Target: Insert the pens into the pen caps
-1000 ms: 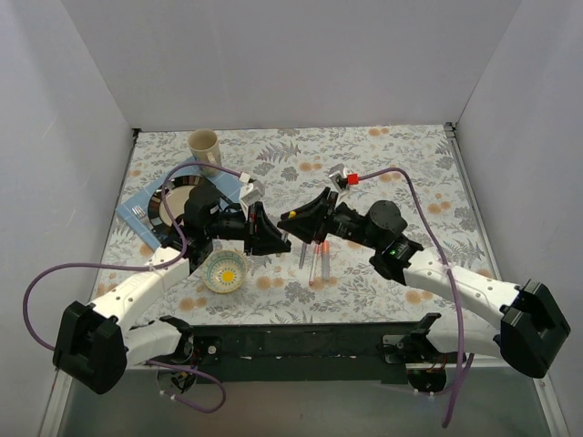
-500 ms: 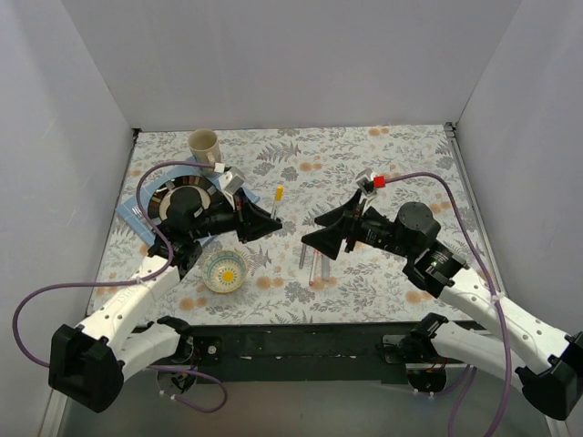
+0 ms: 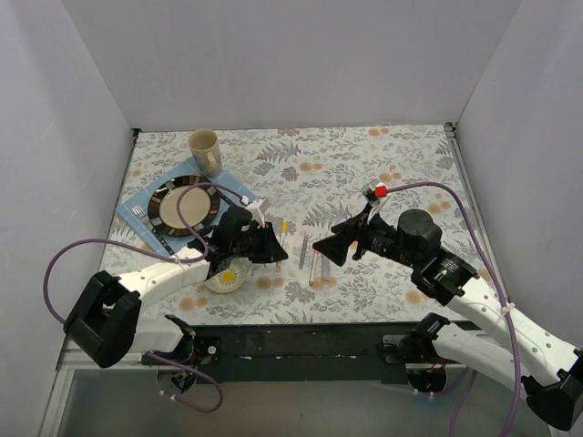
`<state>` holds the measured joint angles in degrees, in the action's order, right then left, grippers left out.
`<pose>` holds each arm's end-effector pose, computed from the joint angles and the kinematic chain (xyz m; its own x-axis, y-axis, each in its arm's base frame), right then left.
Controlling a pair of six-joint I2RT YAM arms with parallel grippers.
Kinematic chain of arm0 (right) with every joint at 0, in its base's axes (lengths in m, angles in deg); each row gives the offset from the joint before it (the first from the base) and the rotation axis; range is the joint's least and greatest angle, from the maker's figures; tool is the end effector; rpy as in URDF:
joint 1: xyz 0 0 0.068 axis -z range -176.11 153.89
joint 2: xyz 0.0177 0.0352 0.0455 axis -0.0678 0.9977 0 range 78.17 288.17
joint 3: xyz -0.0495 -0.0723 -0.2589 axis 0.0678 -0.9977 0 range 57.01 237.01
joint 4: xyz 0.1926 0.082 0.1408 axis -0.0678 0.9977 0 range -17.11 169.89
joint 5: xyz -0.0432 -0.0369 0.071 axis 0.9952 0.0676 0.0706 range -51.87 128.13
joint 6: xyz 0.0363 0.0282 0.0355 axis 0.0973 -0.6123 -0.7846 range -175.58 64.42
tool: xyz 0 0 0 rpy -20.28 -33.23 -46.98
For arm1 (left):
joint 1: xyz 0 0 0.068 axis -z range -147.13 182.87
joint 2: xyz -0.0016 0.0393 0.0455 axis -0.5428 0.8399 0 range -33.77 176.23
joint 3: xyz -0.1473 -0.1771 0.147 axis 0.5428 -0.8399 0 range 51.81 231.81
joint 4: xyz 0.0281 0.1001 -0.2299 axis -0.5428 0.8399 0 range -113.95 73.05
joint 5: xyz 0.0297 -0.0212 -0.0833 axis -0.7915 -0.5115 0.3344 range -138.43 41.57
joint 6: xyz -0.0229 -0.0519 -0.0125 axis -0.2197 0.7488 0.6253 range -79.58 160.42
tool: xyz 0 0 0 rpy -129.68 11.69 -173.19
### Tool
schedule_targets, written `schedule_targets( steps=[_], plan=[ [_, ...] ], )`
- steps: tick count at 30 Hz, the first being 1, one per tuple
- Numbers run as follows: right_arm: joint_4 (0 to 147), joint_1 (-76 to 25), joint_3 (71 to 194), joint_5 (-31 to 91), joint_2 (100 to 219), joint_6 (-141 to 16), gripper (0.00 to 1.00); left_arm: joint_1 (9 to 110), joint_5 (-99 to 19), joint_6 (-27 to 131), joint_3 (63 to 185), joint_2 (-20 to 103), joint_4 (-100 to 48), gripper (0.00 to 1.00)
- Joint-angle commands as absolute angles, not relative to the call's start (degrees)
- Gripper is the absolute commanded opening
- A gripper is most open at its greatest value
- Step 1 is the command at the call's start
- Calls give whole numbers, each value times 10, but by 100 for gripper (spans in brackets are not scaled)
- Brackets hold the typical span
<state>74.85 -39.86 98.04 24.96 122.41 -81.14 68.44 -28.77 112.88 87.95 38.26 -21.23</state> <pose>0.1255 0.1333 0.3344 -0.4200 0.1796 -0.8896 -0.7272 0.5198 0.4483 0.1973 -0.1583 0.2051 -0.8792 -0.4752 -0.0353 -0.2545 0.5309 -0.8083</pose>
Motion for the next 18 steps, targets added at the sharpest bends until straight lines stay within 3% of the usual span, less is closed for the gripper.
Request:
schedule_targets(
  steps=[1,8,11,18],
  plan=[
    [760,-399,988,256,1224,-796,91,702,-381,1193,883,413,-194,0],
    [761,-399,979,252,1220,-798,91,753,-424,1219,886,486,-187,3],
    [761,-399,979,249,1218,-800,91,755,-439,1220,888,502,-189,9],
    [776,-398,981,251,1215,-802,92,756,-447,1219,928,507,-146,39]
  ],
)
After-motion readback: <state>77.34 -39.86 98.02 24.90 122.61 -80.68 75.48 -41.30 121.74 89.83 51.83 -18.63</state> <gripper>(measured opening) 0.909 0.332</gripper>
